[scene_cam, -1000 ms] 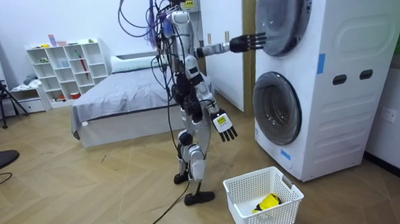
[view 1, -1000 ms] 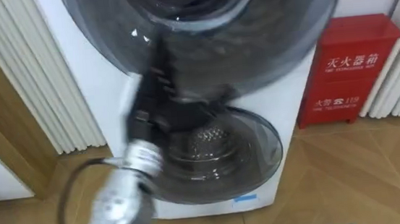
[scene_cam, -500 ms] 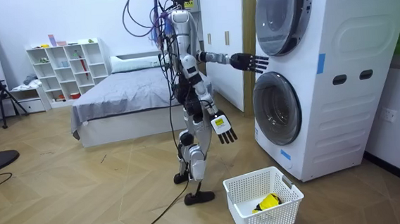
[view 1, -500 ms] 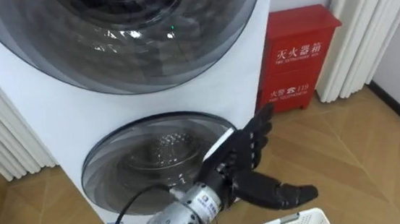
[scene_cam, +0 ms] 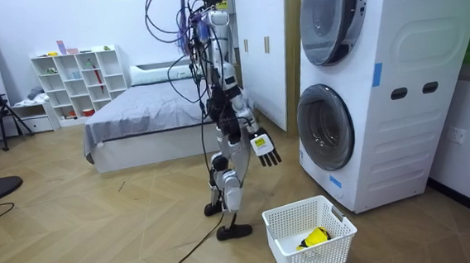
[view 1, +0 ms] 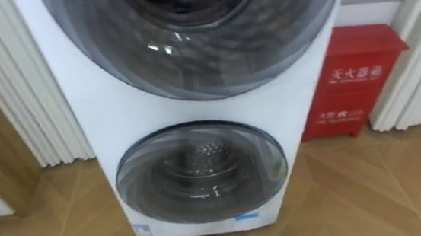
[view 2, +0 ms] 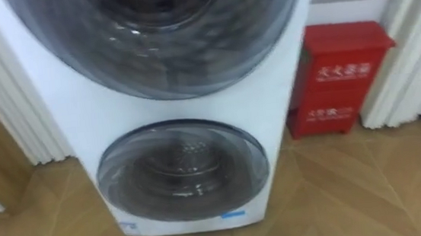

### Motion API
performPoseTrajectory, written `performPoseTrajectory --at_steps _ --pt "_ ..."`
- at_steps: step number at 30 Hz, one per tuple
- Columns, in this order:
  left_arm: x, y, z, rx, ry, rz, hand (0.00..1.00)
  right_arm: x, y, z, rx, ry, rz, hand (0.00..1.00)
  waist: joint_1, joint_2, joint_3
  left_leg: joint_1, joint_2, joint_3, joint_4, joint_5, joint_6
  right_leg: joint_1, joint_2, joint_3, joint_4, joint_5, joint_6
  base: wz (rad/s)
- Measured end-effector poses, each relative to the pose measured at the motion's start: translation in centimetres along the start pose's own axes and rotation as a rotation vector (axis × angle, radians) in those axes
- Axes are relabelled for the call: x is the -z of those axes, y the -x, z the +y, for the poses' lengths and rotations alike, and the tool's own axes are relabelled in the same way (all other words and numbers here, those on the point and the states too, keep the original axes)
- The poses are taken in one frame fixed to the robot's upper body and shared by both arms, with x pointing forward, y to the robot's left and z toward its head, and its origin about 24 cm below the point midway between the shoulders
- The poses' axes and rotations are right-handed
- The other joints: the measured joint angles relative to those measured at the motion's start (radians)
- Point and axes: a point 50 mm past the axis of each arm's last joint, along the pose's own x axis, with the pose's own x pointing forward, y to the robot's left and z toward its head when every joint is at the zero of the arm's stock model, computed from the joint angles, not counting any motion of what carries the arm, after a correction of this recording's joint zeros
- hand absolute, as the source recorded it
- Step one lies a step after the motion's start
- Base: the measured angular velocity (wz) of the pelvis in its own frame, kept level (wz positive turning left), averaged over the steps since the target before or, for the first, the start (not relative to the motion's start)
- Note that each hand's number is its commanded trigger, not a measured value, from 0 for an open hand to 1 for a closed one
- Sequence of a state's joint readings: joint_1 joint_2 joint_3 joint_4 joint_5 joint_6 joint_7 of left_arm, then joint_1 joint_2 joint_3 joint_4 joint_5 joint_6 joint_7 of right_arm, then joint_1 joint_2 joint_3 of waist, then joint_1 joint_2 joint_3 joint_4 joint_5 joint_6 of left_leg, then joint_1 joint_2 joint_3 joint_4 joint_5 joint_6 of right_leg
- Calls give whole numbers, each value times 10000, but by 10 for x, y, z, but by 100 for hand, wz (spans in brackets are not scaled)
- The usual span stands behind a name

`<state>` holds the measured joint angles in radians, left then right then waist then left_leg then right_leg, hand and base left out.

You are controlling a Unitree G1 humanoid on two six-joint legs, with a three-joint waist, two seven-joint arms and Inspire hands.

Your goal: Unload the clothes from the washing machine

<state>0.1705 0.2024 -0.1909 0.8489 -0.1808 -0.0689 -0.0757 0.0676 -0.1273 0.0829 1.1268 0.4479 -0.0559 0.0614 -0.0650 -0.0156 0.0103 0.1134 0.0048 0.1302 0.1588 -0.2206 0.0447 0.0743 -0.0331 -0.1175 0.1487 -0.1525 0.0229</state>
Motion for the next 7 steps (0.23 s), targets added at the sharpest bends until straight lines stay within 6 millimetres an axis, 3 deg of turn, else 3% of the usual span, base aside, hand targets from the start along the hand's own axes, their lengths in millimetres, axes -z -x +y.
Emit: performPoseTrajectory --at_steps 3,7 --pt "44 13 18 -1461 699 1496 0 11 2 -8 189 -371 341 0 176 34 7 177 3 3 -35 -25 -39 171 -7 -226 -11 0 0 -2" --pt "72 27 25 -2695 1498 2422 0 27 7 -14 389 -655 835 0 283 109 23 198 23 -18 -144 -55 -80 214 -14 -225 -107 -1 1 5"
